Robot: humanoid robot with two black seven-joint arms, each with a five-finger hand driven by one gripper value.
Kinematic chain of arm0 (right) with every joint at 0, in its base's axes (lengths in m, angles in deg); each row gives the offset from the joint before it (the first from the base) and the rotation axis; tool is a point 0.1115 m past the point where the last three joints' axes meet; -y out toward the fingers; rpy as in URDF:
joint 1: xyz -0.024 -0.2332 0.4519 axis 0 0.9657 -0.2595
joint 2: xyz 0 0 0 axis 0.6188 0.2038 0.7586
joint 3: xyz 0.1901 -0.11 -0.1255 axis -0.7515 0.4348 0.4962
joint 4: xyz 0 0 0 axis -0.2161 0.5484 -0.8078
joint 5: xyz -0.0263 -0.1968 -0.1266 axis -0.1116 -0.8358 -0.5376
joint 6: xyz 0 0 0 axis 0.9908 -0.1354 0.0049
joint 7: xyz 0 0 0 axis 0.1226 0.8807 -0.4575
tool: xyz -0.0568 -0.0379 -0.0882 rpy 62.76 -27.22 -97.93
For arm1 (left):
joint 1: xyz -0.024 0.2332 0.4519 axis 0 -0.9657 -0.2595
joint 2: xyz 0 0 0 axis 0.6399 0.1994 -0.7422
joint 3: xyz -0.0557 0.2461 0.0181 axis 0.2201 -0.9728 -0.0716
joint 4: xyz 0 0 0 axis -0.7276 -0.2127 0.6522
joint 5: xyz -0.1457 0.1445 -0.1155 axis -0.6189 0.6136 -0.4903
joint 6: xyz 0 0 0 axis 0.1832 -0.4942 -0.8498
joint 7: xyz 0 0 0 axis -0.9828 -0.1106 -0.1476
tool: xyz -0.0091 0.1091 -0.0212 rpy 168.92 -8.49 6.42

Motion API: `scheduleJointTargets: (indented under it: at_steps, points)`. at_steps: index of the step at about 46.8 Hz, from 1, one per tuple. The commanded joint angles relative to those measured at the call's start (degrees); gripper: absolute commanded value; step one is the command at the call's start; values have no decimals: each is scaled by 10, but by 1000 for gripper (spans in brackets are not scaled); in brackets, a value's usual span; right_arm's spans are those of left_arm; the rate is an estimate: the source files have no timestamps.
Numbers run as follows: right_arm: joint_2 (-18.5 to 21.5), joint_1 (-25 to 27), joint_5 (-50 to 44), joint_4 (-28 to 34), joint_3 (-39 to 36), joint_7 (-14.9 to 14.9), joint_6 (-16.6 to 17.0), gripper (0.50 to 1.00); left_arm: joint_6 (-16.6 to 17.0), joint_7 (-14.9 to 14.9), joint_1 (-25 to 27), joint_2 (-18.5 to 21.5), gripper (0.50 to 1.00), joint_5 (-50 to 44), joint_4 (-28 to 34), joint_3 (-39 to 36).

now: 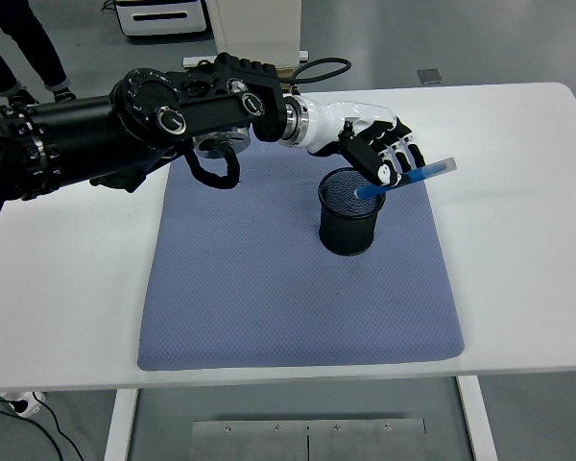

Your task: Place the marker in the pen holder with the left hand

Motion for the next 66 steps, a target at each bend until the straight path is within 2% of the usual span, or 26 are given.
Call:
scheduleJointTargets:
  at_steps: [1,6,9,15,19,22,23,28,31,39,40,42,43,47,53,57,66]
  points:
    - [0,0,1,0,0,0,0,1000,0,2,-8,0,500,-14,0,0]
    - [0,0,0,1,0,0,0,1000,1,2,-16,0,505,-35,0,0]
    - [0,0,0,0,0,0,0,1000,3,3,-21,0,590,-48,0,0]
    - [0,0,0,0,0,0,0,1000,3,6,-21,0,701,-63,0,2]
    - [0,0,0,0,0,0,0,1000,4,7,-21,0,757,-64,0,3]
    - [0,0,1,0,0,0,0,1000,4,7,-21,0,777,-64,0,3]
    - [0,0,0,0,0,0,0,1000,4,7,-21,5,841,-65,-1,3]
    - [0,0,0,0,0,0,0,1000,4,8,-21,17,865,-65,-6,6]
    - [0,0,0,0,0,0,0,1000,4,8,-21,26,903,-70,-15,12]
    - [0,0,0,0,0,0,0,1000,5,9,-21,62,953,-100,-27,37]
    - [0,0,0,1,0,0,0,1000,15,9,-21,75,1000,-104,-29,45]
    - [0,0,0,0,0,0,0,1000,21,8,-21,80,1000,-104,-29,46]
    - [0,0,0,0,0,0,0,1000,52,9,-21,91,1000,-106,-29,52]
    - [0,0,0,0,0,0,0,1000,89,8,-28,112,1000,-105,-29,54]
    - [0,0,0,0,0,0,0,1000,98,8,-49,140,1000,-102,-30,52]
    - [0,0,0,0,0,0,0,1000,111,8,-75,145,1000,-102,-41,53]
    - [0,0,1,0,0,0,0,1000,193,13,-139,155,1000,-105,-58,72]
